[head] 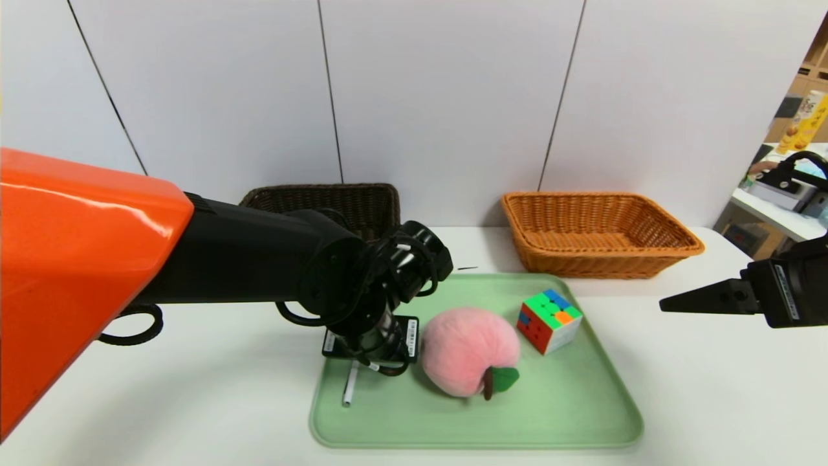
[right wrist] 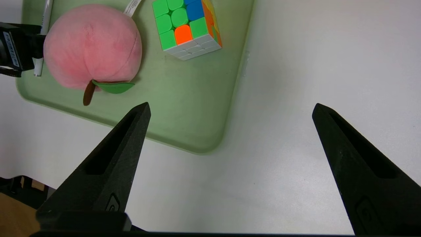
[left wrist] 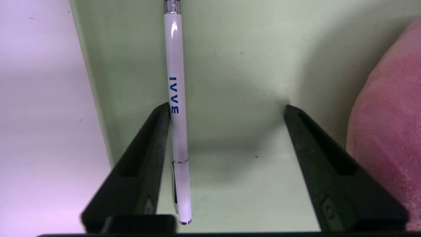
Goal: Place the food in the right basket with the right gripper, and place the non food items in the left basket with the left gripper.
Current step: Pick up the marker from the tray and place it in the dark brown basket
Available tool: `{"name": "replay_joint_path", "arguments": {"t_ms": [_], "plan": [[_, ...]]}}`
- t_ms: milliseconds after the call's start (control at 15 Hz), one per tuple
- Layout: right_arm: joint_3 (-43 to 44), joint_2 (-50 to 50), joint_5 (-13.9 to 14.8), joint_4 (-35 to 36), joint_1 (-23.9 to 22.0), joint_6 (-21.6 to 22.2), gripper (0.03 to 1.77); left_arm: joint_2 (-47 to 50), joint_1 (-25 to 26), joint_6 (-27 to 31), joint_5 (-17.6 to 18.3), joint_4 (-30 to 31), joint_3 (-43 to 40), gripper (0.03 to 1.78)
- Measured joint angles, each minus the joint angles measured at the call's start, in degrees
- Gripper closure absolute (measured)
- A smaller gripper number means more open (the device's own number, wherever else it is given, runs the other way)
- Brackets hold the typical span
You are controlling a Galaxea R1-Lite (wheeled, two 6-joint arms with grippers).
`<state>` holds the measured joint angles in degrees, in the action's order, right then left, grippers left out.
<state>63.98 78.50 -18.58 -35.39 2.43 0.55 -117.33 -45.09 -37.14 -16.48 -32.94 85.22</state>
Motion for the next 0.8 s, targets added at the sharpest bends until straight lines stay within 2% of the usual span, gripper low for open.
{"name": "replay_joint_path", "arguments": {"t_ms": [267,333,400,800], "plan": [[0.05,0.06,0.06,0.00,0.00,-0.04,0.10,-0.15,0.02,-0.04,-0.02,0.04,0.05,1.10],[0.05,0.06,0.06,0.00,0.00,-0.02,0.10,-0.22,0.02,-0.06,-0.05,0.01,0.05,1.54],[0.07,0.06,0.04,0.00,0.00,-0.02,0.10,-0.26,0.02,-0.06,-0.02,0.00,0.06,1.75],[0.05,0.02,0.06,0.00,-0.15,0.02,0.10,-0.33,0.00,-0.15,-0.13,-0.02,-0.06,1.75]]}}
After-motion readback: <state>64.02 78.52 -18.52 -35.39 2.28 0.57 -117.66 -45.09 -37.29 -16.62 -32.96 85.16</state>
